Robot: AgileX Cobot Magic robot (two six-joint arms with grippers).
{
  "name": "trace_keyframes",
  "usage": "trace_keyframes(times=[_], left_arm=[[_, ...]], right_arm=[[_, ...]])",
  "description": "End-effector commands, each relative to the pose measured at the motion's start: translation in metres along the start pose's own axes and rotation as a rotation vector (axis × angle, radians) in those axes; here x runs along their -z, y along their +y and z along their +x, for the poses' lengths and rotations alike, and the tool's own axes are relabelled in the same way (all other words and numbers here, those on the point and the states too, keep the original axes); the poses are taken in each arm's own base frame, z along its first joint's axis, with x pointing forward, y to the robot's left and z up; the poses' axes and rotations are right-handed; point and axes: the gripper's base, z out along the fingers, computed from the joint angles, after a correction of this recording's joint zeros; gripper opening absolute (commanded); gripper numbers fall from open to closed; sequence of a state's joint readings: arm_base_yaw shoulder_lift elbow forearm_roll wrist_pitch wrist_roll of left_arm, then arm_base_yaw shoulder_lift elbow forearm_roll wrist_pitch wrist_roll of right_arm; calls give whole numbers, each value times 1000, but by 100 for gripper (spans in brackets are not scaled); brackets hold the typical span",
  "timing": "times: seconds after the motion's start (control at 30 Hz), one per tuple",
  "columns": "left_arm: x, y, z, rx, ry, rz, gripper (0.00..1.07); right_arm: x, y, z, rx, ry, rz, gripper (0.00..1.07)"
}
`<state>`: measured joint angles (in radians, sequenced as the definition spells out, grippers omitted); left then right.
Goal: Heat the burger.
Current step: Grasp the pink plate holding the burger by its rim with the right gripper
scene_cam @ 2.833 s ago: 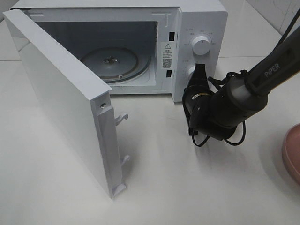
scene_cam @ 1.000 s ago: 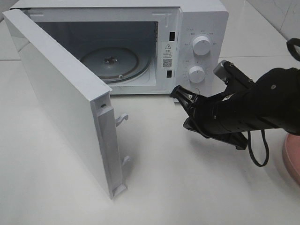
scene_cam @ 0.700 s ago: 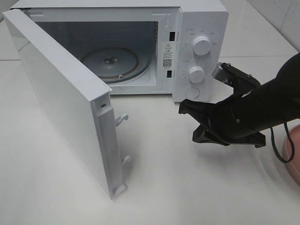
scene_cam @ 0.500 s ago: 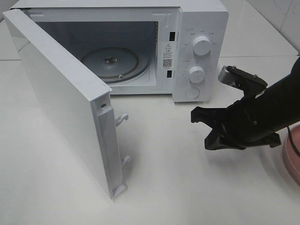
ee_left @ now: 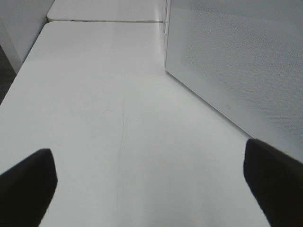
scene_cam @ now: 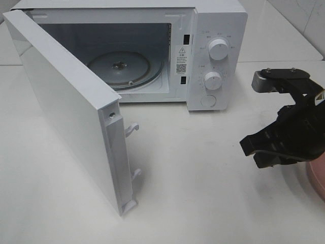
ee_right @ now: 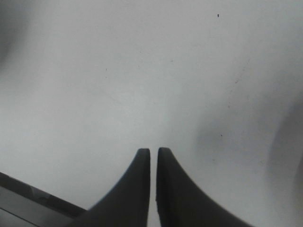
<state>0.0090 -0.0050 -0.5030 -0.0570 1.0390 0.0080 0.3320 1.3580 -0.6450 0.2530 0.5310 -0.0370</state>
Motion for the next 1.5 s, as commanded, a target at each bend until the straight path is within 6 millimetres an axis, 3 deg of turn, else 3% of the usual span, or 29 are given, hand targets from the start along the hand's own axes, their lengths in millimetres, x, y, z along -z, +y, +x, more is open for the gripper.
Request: trace_keyframes(times=[0.03,0.07,0.1,0.13,0.17,0.2,0.23,0.27,0.37,0.8,1.2,1.5], left_arm=[[2,0,2,6,-18,-2,100],[2,0,2,6,-18,-2,100],[2,0,2,6,-18,-2,100],[2,0,2,6,-18,-2,100],[2,0,2,6,-18,-2,100],[2,0,2,6,-18,-2,100],[2,0,2,6,-18,-2,100],[2,0,2,6,-18,-2,100],[2,0,2,6,-18,-2,100],[2,0,2,6,-18,-2,100],[2,0,2,6,-18,-2,100],[2,0,2,6,-18,-2,100]], right_arm=[[12,-8,5,15,11,28,20],[14,-13,6,-10,19,33,34],[14,-13,6,-10,19,33,34],[14,-16,6,-25,26,37,43],[15,-22,7,-37,38,52,65],[15,-22,7,-37,38,52,65],[16,-24,7,-36,44,63,74],[16,-29,8,-28,60,88,94],[18,-37,10,-29,76,124,103],[17,-71,11,-105,109,302,93],[-24,-93,4,-172,174,307,90],[-46,-98,2,-160,188,301,88]])
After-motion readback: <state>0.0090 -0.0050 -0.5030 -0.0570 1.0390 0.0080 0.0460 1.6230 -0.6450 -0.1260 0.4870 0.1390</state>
